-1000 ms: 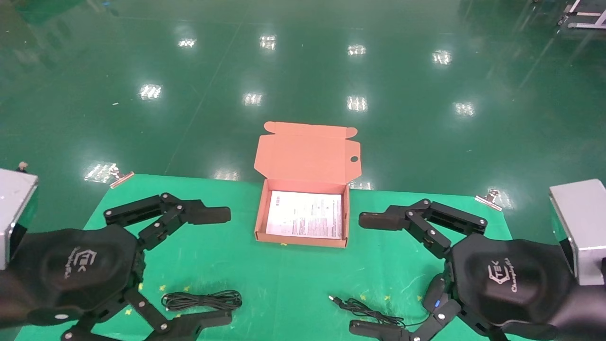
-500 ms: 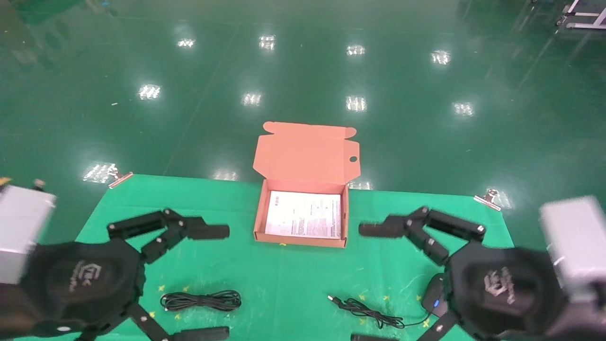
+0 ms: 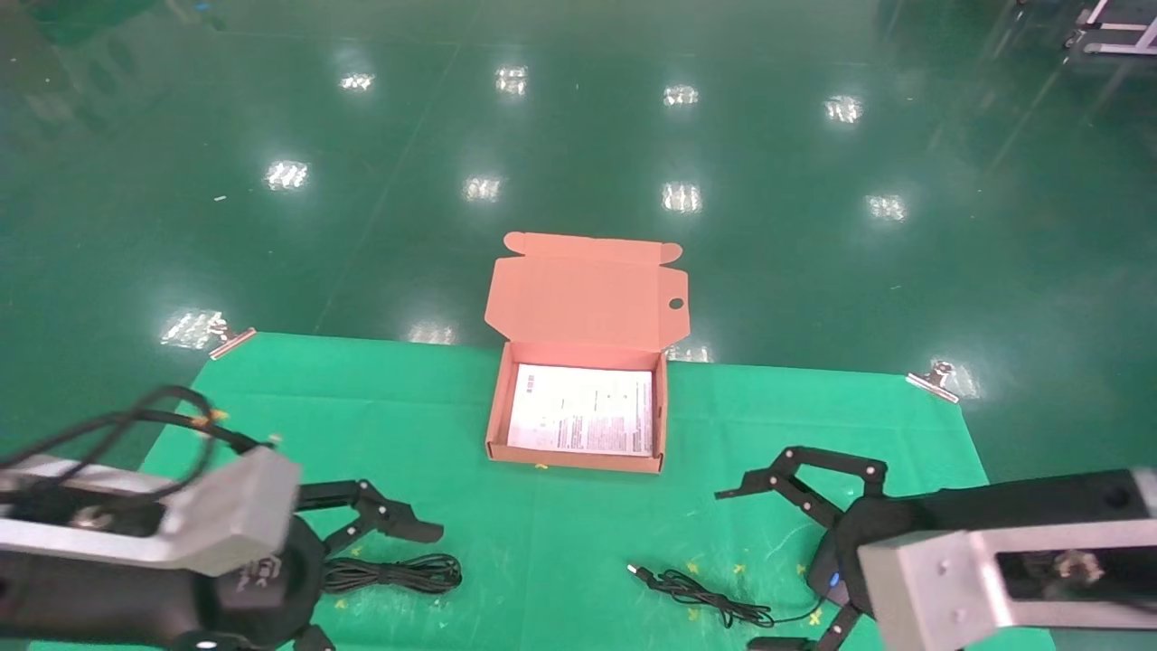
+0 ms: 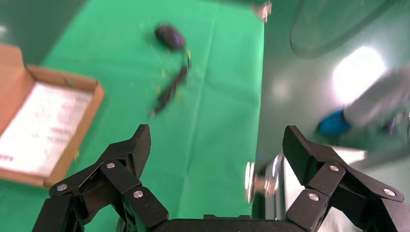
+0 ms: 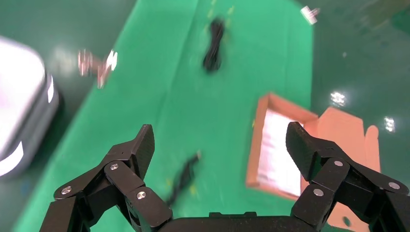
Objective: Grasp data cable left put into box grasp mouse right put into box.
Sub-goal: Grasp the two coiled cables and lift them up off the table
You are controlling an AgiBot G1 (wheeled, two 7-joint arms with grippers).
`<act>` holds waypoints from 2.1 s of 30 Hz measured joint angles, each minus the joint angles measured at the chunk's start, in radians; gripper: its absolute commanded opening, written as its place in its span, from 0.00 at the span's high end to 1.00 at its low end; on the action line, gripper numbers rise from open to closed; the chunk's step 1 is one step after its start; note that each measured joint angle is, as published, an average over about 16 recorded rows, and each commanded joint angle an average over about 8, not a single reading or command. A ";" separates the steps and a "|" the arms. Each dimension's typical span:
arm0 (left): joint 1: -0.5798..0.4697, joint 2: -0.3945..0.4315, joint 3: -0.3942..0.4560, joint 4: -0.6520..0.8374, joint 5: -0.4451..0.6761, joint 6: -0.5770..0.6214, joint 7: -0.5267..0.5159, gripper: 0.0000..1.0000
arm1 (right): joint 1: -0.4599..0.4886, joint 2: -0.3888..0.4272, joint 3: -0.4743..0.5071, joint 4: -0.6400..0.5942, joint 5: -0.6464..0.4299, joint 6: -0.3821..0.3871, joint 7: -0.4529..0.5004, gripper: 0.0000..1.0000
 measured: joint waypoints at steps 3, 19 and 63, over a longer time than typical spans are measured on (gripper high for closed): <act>-0.059 0.018 0.071 -0.005 0.084 0.002 -0.005 0.00 | 0.028 -0.021 -0.042 0.001 -0.075 0.004 -0.063 0.00; -0.174 0.121 0.324 -0.010 0.465 -0.092 -0.022 0.00 | -0.020 -0.107 -0.182 -0.006 -0.360 0.135 -0.219 0.00; -0.143 0.489 0.344 0.911 0.568 -0.415 0.252 0.10 | -0.077 -0.427 -0.259 -0.457 -0.741 0.394 0.129 0.31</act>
